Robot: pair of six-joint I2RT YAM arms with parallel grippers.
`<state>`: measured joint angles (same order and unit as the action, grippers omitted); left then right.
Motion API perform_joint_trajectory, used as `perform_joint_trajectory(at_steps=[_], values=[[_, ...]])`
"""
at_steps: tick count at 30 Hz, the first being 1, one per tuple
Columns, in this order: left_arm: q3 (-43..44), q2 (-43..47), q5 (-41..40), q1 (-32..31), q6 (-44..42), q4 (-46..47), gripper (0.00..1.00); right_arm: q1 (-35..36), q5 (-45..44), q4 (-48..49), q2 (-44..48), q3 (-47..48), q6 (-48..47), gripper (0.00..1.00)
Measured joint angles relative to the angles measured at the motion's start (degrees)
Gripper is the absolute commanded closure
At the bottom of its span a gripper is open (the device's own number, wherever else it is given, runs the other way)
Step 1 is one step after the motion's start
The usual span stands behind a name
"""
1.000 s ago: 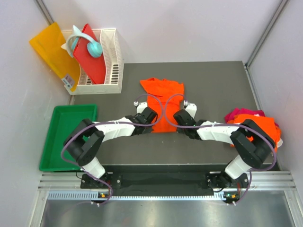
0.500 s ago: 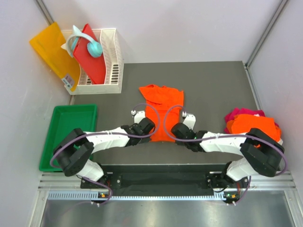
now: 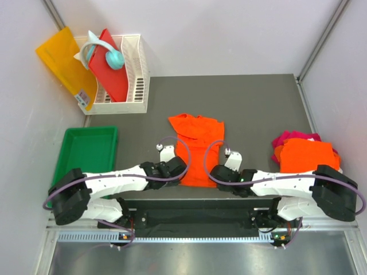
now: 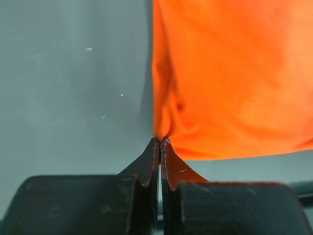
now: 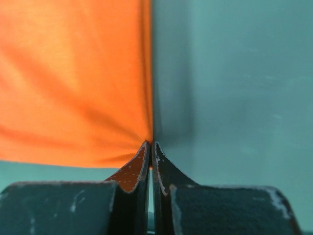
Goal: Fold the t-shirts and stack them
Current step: Fold the long partially folded tshirt into a neat square
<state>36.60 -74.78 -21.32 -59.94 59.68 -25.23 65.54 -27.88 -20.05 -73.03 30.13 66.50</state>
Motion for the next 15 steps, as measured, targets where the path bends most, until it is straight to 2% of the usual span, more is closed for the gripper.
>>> perform_joint_trajectory(at_steps=[6,11,15], values=[[8.7,4.1,-4.9,-0.4,-1.2,-5.7,1.00,-2.7,-2.1,-9.6,2.8,5.4,-3.5,1.00],[15.5,4.9,-10.6,0.7,-6.0,-5.1,1.00,-11.5,-3.6,-10.8,3.9,12.1,-10.9,1.00],[17.6,3.1,-11.0,5.4,-9.8,-2.7,1.00,-19.5,-2.9,-7.6,0.8,18.6,-17.9,1.00]])
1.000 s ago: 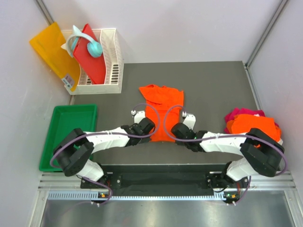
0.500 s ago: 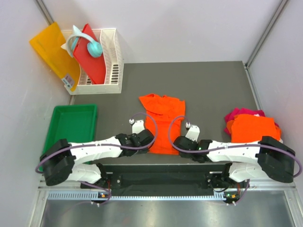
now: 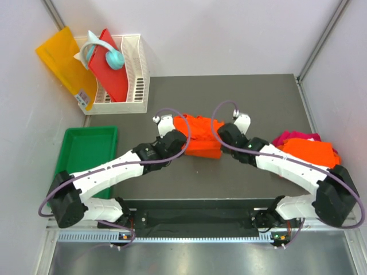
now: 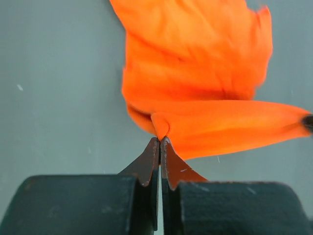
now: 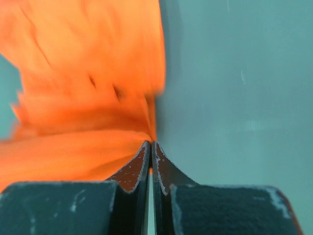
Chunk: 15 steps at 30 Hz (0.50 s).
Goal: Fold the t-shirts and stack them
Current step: Fold the long partially folded tshirt into a neat square
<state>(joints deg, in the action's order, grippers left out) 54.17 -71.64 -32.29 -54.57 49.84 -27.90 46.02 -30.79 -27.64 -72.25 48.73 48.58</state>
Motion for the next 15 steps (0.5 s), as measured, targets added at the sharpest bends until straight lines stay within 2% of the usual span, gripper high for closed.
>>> perform_joint_trajectory(at_steps=[7,15], values=[[2.0,-5.6,3.7,10.7,-6.1,6.4,1.00,-8.5,4.5,5.8,-11.4,11.2,-9.2,1.00],[12.0,-16.9,5.3,17.0,-12.7,10.1,1.00,-14.1,7.2,7.0,-25.6,25.7,-14.6,1.00]])
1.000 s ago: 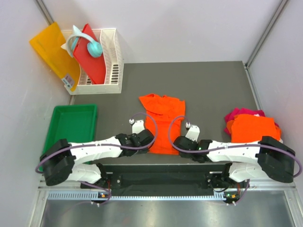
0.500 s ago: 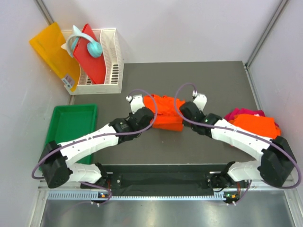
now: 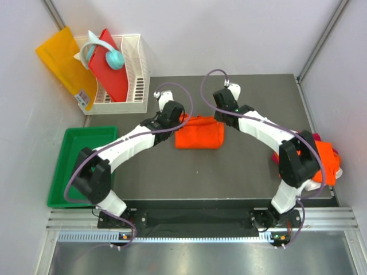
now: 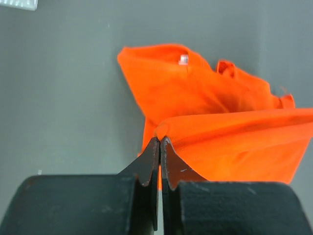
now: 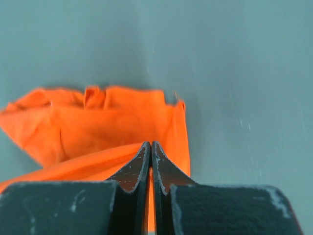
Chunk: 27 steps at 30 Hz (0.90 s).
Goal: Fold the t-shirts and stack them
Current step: Fold the long partially folded tshirt into a neat square
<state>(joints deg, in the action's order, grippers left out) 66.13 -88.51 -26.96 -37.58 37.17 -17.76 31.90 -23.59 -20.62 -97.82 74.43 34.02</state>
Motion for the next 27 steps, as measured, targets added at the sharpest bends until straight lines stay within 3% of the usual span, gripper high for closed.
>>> perform_joint_trajectory(at_steps=[18,19,22,23,25,27], values=[[15.7,-24.3,3.5,7.6,-4.0,2.3,1.00,-4.3,2.4,-1.1,-20.1,18.9,-4.2,1.00],[17.2,-25.5,3.7,7.9,-4.4,2.0,0.92,-4.4,2.5,-1.2,-20.7,19.2,-4.4,0.97],[22.0,-29.0,4.0,8.5,-5.4,0.9,0.76,-5.1,2.7,-1.4,-22.1,19.8,-5.1,0.70],[23.4,-30.0,3.8,8.7,-5.8,0.7,0.65,-5.3,2.6,-1.5,-22.7,20.1,-5.7,0.65],[24.2,-30.3,3.3,9.1,-6.4,0.6,0.57,-5.8,2.7,-1.6,-23.0,20.3,-6.4,0.49],[24.2,-29.8,2.8,9.4,-6.6,0.6,0.53,-6.3,2.7,-1.2,-22.7,20.3,-6.7,0.45]])
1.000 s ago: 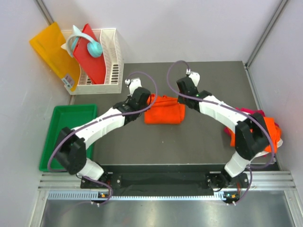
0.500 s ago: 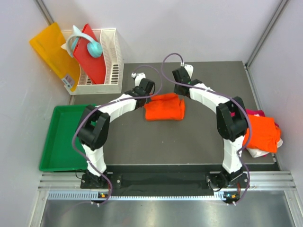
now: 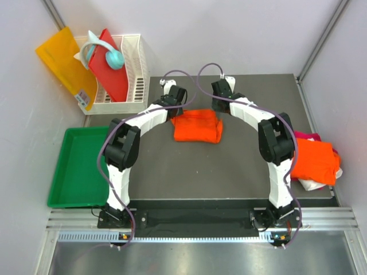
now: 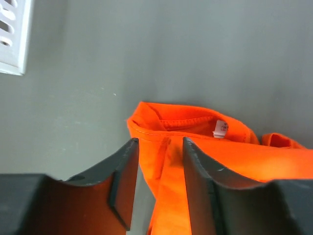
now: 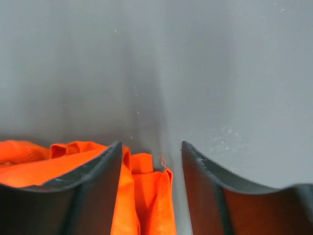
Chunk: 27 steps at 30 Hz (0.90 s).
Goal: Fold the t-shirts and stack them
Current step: Fold the long partially folded tshirt into a neat square, then put the neatly folded tshirt into the corner of the board with the right arm
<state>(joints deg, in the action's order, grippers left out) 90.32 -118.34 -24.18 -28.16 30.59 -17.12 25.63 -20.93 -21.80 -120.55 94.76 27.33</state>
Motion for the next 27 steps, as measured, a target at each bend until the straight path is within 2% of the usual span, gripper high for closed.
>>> perform_joint_trajectory(at_steps=[2,3,6,7,10,13,16,22,27], values=[[-0.2,1.0,-0.1,0.2,-0.1,-0.1,0.54,-0.3,0.0,0.1,1.0,0.0,-0.6,0.45],[-0.6,2.1,0.2,0.3,-0.1,0.3,0.57,-0.3,0.0,0.2,2.0,-0.1,-0.8,0.46],[-3.0,6.9,1.8,0.2,0.5,0.7,0.74,-0.1,0.3,1.4,7.0,-2.6,-1.2,0.58],[-3.5,8.0,2.6,0.1,0.7,0.9,0.76,0.2,0.7,2.3,9.5,-4.5,-1.2,0.68],[-5.1,10.7,5.0,-0.9,1.5,2.7,0.83,0.9,2.0,5.1,17.2,-11.2,-0.7,0.85],[-6.8,10.6,7.5,-2.3,2.4,4.1,0.86,2.5,3.2,7.8,21.2,-16.9,0.3,0.90],[-8.3,8.9,10.1,-3.4,3.4,4.2,0.87,4.3,4.8,8.6,19.3,-18.9,1.0,0.93],[-9.4,3.4,13.3,-3.8,4.6,3.9,0.89,6.7,7.7,8.7,11.1,-20.9,2.4,0.93],[-9.7,1.4,15.0,-3.8,5.8,3.5,0.91,7.0,8.7,9.0,7.8,-20.6,3.3,0.94]])
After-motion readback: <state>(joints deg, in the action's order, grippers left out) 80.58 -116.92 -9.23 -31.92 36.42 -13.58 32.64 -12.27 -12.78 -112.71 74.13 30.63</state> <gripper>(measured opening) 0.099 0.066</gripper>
